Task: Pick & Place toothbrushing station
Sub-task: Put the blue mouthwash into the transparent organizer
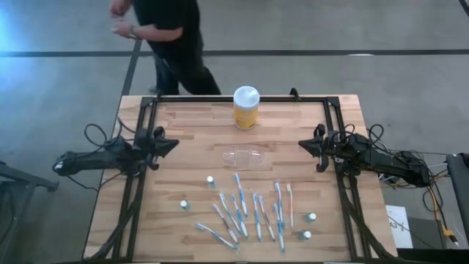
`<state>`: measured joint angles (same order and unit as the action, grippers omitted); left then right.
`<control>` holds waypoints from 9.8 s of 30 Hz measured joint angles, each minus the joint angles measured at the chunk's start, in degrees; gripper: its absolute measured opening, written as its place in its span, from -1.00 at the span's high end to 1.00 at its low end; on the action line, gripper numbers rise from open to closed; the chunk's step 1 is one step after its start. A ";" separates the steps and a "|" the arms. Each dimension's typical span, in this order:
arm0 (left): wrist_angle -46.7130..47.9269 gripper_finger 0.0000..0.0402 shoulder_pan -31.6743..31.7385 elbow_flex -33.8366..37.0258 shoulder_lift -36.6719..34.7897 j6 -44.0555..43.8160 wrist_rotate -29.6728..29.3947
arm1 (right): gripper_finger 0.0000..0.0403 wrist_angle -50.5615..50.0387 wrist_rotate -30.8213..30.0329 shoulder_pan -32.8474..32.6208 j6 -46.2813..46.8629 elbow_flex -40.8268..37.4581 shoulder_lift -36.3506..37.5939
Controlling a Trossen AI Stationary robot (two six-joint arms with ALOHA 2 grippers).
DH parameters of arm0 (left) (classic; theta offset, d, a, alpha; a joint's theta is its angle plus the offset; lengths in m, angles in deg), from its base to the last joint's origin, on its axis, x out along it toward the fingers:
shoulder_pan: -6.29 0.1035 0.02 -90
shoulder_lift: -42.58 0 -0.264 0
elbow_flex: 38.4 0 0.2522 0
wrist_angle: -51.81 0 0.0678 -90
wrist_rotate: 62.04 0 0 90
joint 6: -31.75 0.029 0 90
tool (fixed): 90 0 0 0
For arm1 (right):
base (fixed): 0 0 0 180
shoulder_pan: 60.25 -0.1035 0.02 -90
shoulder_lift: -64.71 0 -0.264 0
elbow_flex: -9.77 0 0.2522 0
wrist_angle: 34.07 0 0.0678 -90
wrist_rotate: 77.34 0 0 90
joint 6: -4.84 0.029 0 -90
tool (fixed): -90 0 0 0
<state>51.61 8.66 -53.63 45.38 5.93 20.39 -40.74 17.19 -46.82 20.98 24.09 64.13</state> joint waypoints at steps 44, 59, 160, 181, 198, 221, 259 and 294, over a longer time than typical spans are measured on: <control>11.57 0.96 -3.91 -5.79 5.92 29.75 -5.96 | 0.96 1.84 -0.19 -0.02 -15.61 0.00 -3.83; 29.49 0.91 -4.11 -24.38 19.03 29.23 -6.73 | 0.96 3.84 -0.15 -0.02 -16.12 0.00 -9.04; 58.98 0.50 -4.81 -61.10 76.74 50.70 16.06 | 0.96 -0.73 -0.14 -0.02 -17.63 0.00 -11.24; 1.10 0.50 -5.05 -13.25 32.87 25.87 12.48 | 0.96 0.85 -0.61 -0.02 -18.34 -0.02 -11.19; -13.08 0.50 -3.61 -2.97 21.43 28.41 -4.52 | 0.96 1.02 -1.15 -0.02 -19.74 -0.02 -11.19; -4.63 0.50 5.92 -8.14 22.15 21.88 3.34 | 0.96 0.83 -1.14 -0.02 -18.74 -0.02 -11.21; 76.60 0.50 5.99 -101.73 98.42 39.34 6.57 | 0.96 -0.96 -1.70 -0.02 -19.39 -0.02 -11.93; 80.81 0.50 6.25 -109.81 114.74 32.54 6.47 | 0.96 -1.03 -1.57 -0.02 -19.12 -0.02 -12.31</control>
<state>132.42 14.92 -163.44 160.12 38.47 26.86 -41.77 15.62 -46.84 1.85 24.07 51.82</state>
